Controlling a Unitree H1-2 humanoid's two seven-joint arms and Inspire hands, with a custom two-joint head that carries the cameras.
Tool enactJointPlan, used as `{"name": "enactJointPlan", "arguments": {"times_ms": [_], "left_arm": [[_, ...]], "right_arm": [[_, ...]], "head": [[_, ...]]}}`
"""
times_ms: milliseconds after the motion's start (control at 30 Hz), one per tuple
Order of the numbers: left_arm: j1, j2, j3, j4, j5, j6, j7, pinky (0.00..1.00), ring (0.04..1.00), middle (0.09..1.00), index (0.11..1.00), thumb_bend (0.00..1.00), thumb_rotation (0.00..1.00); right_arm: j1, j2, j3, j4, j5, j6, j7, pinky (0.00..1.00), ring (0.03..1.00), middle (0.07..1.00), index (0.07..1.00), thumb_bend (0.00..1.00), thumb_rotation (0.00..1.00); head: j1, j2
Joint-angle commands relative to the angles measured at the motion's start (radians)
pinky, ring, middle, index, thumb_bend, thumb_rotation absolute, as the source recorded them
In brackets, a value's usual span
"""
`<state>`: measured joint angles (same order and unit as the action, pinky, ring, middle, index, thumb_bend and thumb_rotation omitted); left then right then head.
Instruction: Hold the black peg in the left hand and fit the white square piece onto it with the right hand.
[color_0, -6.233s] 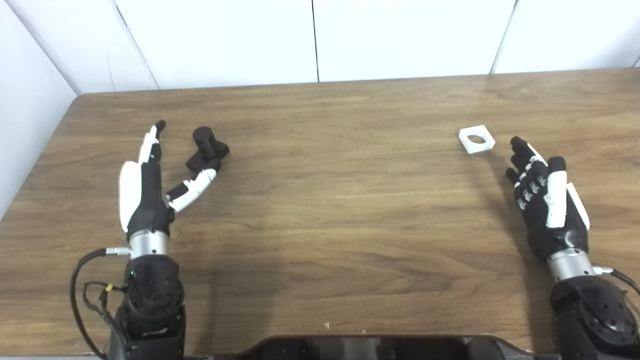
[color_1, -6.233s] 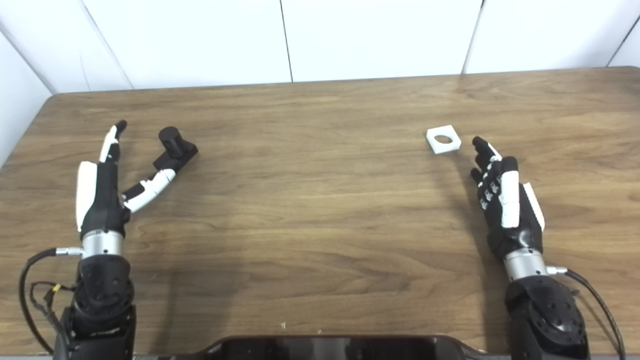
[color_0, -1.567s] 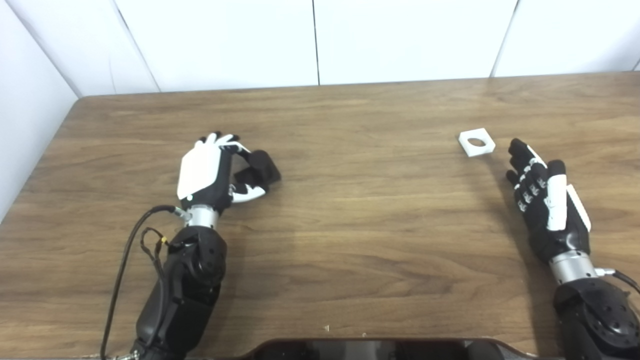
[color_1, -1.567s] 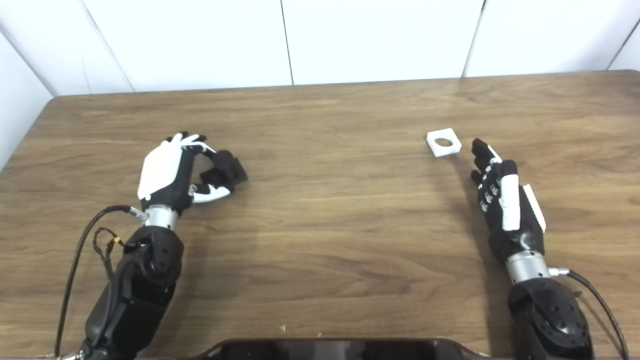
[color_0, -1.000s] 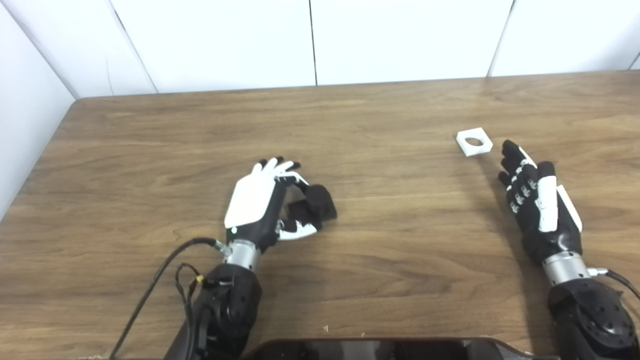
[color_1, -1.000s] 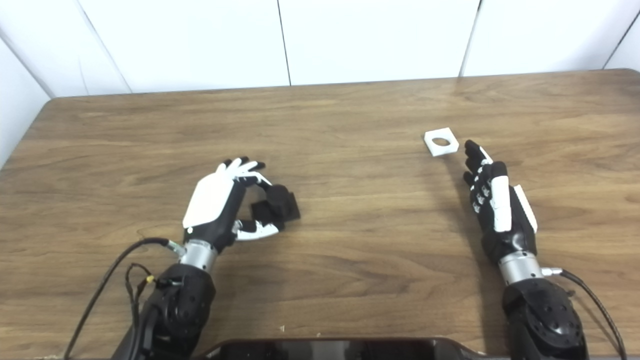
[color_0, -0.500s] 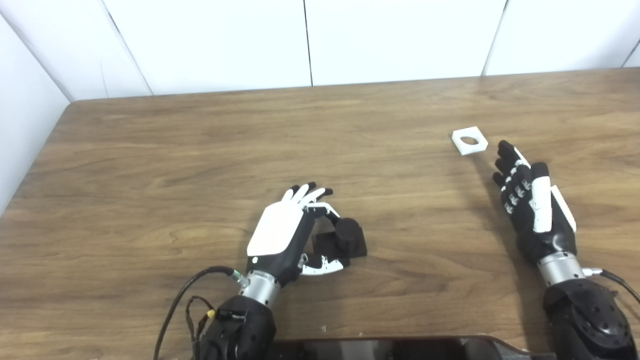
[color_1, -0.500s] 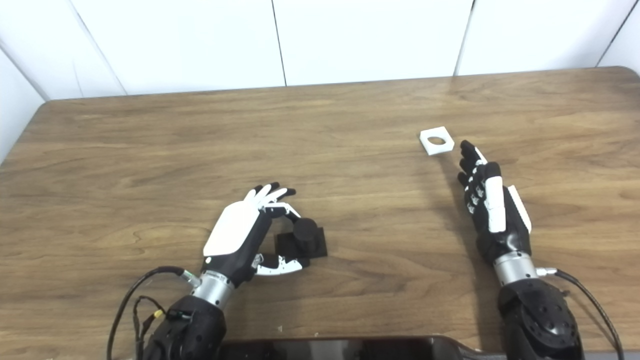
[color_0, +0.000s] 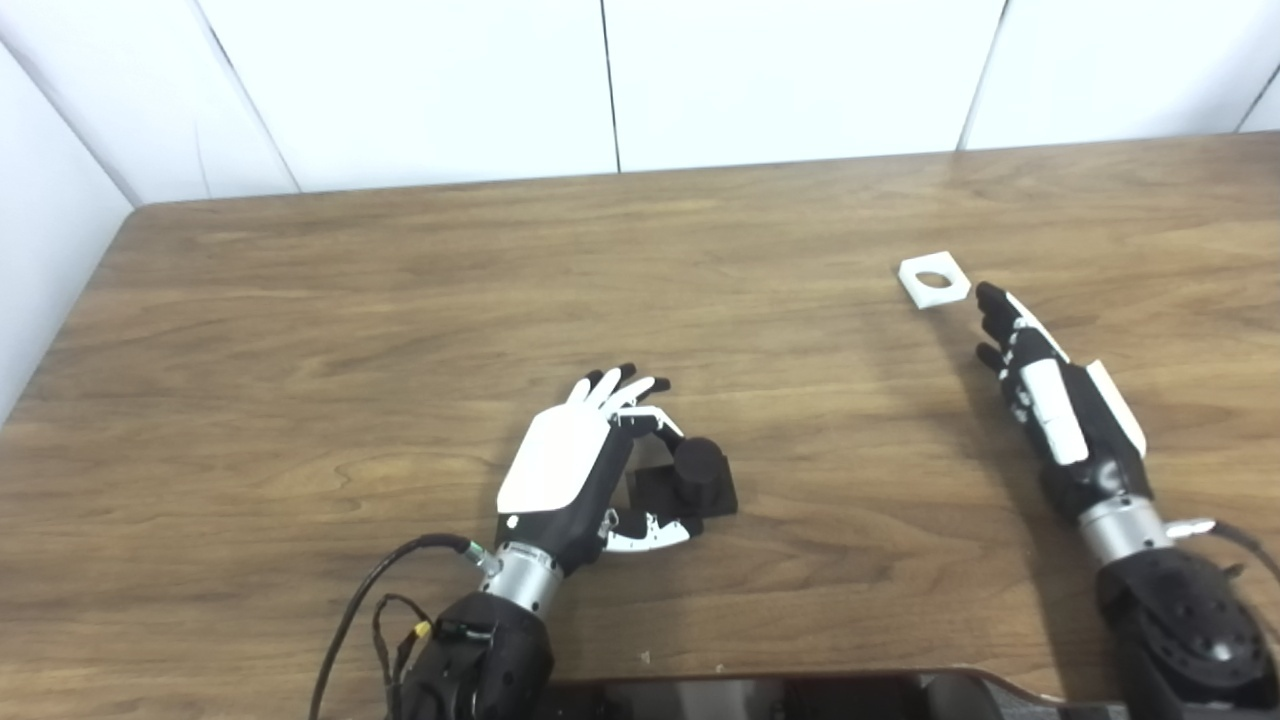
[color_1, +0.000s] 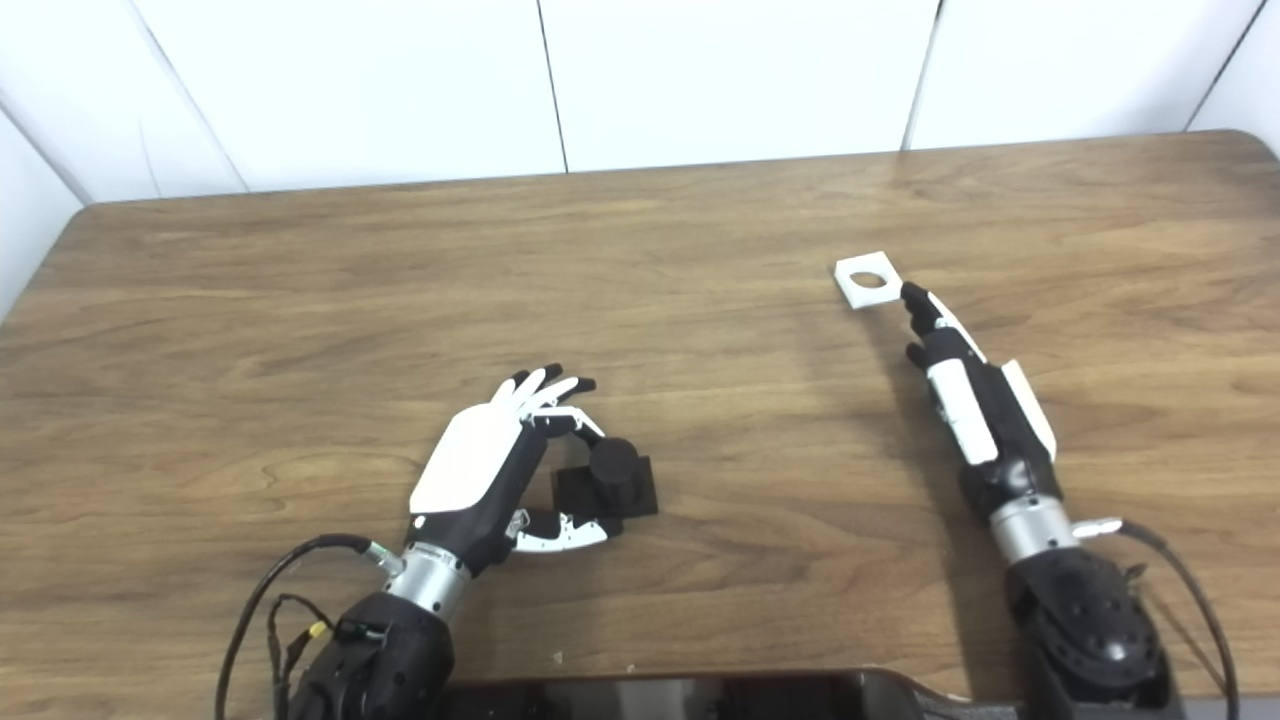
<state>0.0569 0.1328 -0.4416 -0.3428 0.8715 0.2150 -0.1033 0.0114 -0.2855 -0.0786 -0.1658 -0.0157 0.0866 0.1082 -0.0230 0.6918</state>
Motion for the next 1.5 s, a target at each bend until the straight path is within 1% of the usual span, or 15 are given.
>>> {"name": "enactJointPlan", "arguments": {"times_ms": [0, 33, 100, 200, 233, 333, 433, 467, 533, 667, 733, 867, 1133, 1233, 1467], "left_arm": [[-0.006, -0.006, 0.006, 0.018, 0.019, -0.004, 0.004, 1.0, 0.974, 0.893, 0.491, 0.52, 0.07], [-0.007, -0.008, 0.007, 0.019, 0.021, -0.002, 0.001, 1.0, 0.976, 0.894, 0.491, 0.52, 0.07], [-0.01, -0.011, 0.008, 0.024, 0.021, -0.005, 0.003, 1.0, 0.977, 0.894, 0.491, 0.52, 0.07], [-0.015, -0.015, 0.014, 0.03, 0.02, -0.006, 0.005, 1.0, 0.979, 0.896, 0.491, 0.52, 0.07], [-0.016, -0.015, 0.016, 0.032, 0.02, -0.007, 0.007, 1.0, 0.978, 0.896, 0.491, 0.52, 0.07], [-0.02, -0.014, 0.023, 0.043, 0.013, -0.017, 0.016, 1.0, 0.977, 0.896, 0.491, 0.52, 0.07], [-0.023, -0.016, 0.032, 0.049, 0.009, -0.014, 0.009, 1.0, 0.982, 0.898, 0.491, 0.52, 0.07], [-0.024, -0.017, 0.034, 0.052, 0.01, -0.015, 0.009, 1.0, 0.983, 0.899, 0.491, 0.52, 0.07], [-0.025, -0.017, 0.037, 0.058, 0.01, -0.018, 0.012, 1.0, 0.981, 0.897, 0.491, 0.52, 0.07], [-0.026, -0.019, 0.044, 0.069, 0.009, -0.028, 0.015, 1.0, 0.979, 0.896, 0.491, 0.52, 0.07], [-0.027, -0.022, 0.045, 0.072, 0.009, -0.029, 0.015, 1.0, 0.979, 0.896, 0.491, 0.52, 0.07], [-0.031, -0.026, 0.044, 0.078, 0.017, -0.033, 0.019, 1.0, 0.976, 0.894, 0.491, 0.52, 0.07], [-0.033, -0.035, 0.039, 0.081, 0.026, -0.034, 0.026, 1.0, 0.973, 0.888, 0.491, 0.52, 0.07], [-0.034, -0.036, 0.036, 0.08, 0.036, -0.032, 0.024, 1.0, 0.971, 0.885, 0.491, 0.52, 0.07], [-0.034, -0.043, 0.039, 0.083, 0.03, -0.034, 0.026, 1.0, 0.973, 0.887, 0.491, 0.52, 0.07]], "right_arm": [[-0.082, -0.029, 0.006, -0.05, -0.071, -0.006, -0.021, 0.87, 0.919, 0.921, 0.856, 0.79, 0.52], [-0.098, -0.038, 0.011, -0.047, -0.096, -0.01, -0.02, 0.88, 0.922, 0.921, 0.852, 0.79, 0.48], [-0.127, -0.051, 0.018, -0.045, -0.134, 0.0, -0.018, 0.95, 0.966, 0.934, 0.846, 0.81, 0.43], [-0.175, -0.073, 0.033, -0.045, -0.195, 0.027, -0.009, 0.99, 0.996, 0.949, 0.84, 0.83, 0.38], [-0.189, -0.084, 0.041, -0.044, -0.22, 0.03, -0.007, 1.0, 0.999, 0.95, 0.838, 0.84, 0.36], [-0.225, -0.111, 0.062, -0.041, -0.302, 0.054, 0.0, 1.0, 0.98, 0.943, 0.833, 0.84, 0.38], [-0.255, -0.132, 0.078, -0.034, -0.346, 0.076, 0.01, 0.98, 0.975, 0.945, 0.828, 0.84, 0.38], [-0.267, -0.142, 0.087, -0.023, -0.365, 0.069, 0.012, 0.95, 0.971, 0.946, 0.821, 0.83, 0.36], [-0.294, -0.166, 0.104, 0.011, -0.394, 0.058, 0.021, 0.94, 0.978, 0.95, 0.812, 0.83, 0.33], [-0.347, -0.21, 0.143, 0.07, -0.428, 0.062, 0.059, 0.94, 0.999, 0.976, 0.815, 0.83, 0.3], [-0.367, -0.221, 0.155, 0.087, -0.438, 0.072, 0.074, 0.95, 1.0, 0.985, 0.816, 0.84, 0.28], [-0.42, -0.238, 0.174, 0.153, -0.451, 0.056, 0.09, 0.94, 1.0, 0.987, 0.808, 0.87, 0.22], [-0.504, -0.268, 0.209, 0.263, -0.475, 0.066, 0.126, 0.95, 1.0, 0.982, 0.802, 0.87, 0.2], [-0.539, -0.282, 0.22, 0.307, -0.497, 0.073, 0.135, 0.98, 1.0, 0.979, 0.795, 0.88, 0.2], [-0.599, -0.321, 0.247, 0.36, -0.52, 0.065, 0.174, 0.99, 1.0, 0.972, 0.787, 0.88, 0.21]], "head": [[0.0, 0.0], [0.0, 0.0], [-0.001, -0.003], [0.0, -0.005], [-0.001, -0.006], [-0.003, -0.007], [-0.005, -0.01], [-0.007, -0.011], [-0.013, -0.016], [-0.025, -0.021], [-0.026, -0.023], [-0.026, -0.026], [-0.024, -0.034], [-0.025, -0.035], [-0.022, -0.036]]}}
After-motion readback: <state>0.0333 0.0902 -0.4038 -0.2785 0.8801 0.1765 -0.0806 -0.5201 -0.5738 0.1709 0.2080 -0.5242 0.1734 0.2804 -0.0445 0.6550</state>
